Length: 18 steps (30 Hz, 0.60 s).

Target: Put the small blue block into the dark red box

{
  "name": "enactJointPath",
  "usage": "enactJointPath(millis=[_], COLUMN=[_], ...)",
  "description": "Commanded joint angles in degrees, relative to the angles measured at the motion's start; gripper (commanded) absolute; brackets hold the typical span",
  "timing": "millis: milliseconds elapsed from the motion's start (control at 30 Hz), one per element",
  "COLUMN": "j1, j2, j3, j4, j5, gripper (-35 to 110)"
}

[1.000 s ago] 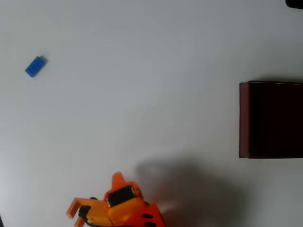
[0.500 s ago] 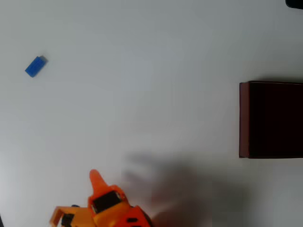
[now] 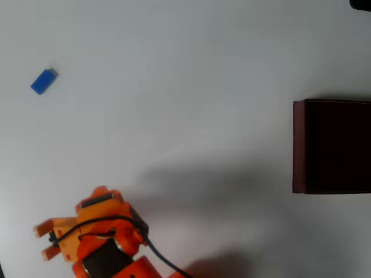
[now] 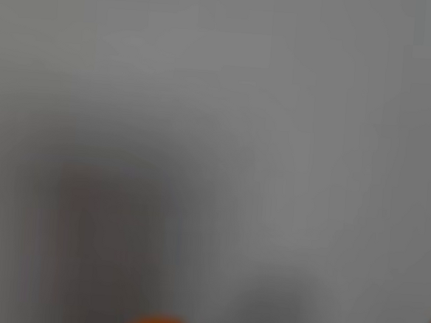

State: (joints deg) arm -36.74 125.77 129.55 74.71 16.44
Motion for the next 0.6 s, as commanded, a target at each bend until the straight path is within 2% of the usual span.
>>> enactJointPath(millis=[0, 167, 567], j1=[2.11, 2.55, -0.44], j2=[-2.37, -3.87, -14.68], j3=[-10.37, -18.19, -29.09], j4=[4.04, 6.15, 2.29], j5=[-0.70, -2.81, -5.19], gripper=[18, 18, 18])
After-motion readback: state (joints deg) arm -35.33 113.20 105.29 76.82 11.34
